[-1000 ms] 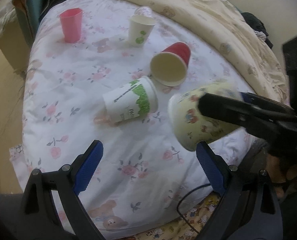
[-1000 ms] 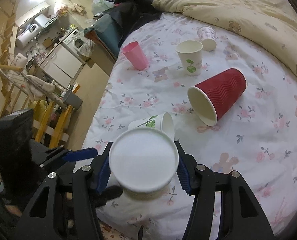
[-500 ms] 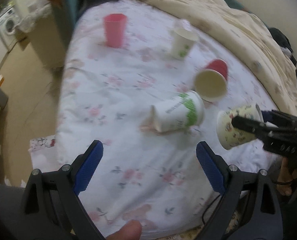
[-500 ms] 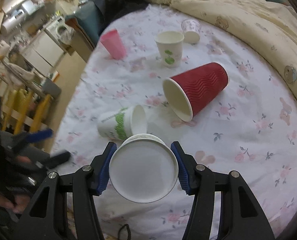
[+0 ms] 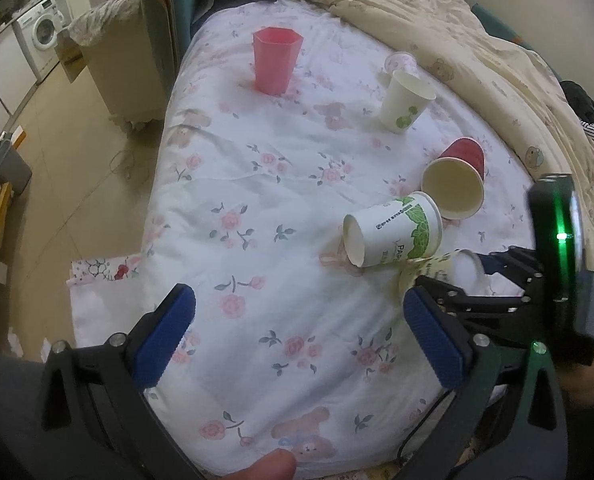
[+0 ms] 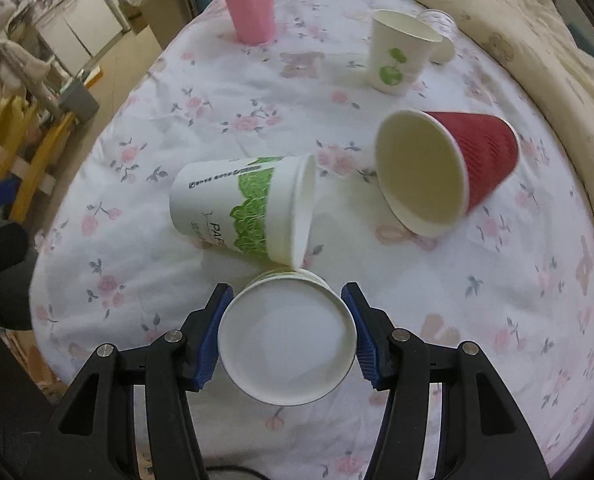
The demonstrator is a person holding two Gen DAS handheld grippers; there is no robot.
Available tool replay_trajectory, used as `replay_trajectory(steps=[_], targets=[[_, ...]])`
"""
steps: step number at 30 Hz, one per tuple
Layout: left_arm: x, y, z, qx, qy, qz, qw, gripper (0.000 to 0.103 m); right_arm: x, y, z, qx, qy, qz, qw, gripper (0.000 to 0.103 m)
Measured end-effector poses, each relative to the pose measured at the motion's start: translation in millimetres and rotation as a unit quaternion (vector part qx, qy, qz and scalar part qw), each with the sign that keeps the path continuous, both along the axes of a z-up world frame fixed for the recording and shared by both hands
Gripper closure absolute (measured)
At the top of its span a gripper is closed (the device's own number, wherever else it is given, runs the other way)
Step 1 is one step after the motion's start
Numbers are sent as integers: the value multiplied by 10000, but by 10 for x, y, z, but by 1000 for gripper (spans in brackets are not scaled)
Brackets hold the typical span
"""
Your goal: Flip cup upside down
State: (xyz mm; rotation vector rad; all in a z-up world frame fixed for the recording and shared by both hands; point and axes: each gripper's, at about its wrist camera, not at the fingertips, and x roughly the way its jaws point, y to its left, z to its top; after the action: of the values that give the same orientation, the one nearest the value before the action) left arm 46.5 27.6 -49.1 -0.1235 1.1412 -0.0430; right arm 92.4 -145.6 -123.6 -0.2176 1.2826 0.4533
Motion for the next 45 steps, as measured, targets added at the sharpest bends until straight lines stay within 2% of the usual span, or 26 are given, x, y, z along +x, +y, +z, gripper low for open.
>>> replay_trajectory(steps=[10,14,15,18,21,27,31,33,36,41,45], targets=[[-11,-97,50,-13,0,-121,9999,0,13,68,-95,-159,-48,0,9999,43],[-6,-166,64,-25,-17,-185,9998,0,28,60,-144,-120,66,-91,9999,41],[-8,-180,69,-15,-30,-203,9998,0,24,56,-138,-101,69,-88,9999,39],[-21,-184,80,19,-75,-204,9998,0,20,31,-85,58,94,-155,9998,21],[-30,-179,101,-17,-111,-194,9997,0,20,2,7,195,12,-270,9994,12],[-93,-173,191,-2,-310,-174,9994,0,-87,-162,283,375,-100,-494,9980,11],[-187,-172,301,-72,-558,-125,9983,0,-264,-401,604,699,-342,-854,9933,11],[-254,-159,370,-228,-746,-59,9969,0,-405,-467,772,823,-657,-877,9906,11],[-366,-206,477,-160,-994,-35,9949,0,-667,-577,1043,804,-1131,-1019,9851,11],[-595,-285,592,-88,-1240,-33,9922,0,-945,-814,1273,1101,-1361,-1506,9730,11],[-766,-335,564,83,-1285,-84,9916,0,-1247,-927,1352,1154,-1885,-1696,9604,11]])
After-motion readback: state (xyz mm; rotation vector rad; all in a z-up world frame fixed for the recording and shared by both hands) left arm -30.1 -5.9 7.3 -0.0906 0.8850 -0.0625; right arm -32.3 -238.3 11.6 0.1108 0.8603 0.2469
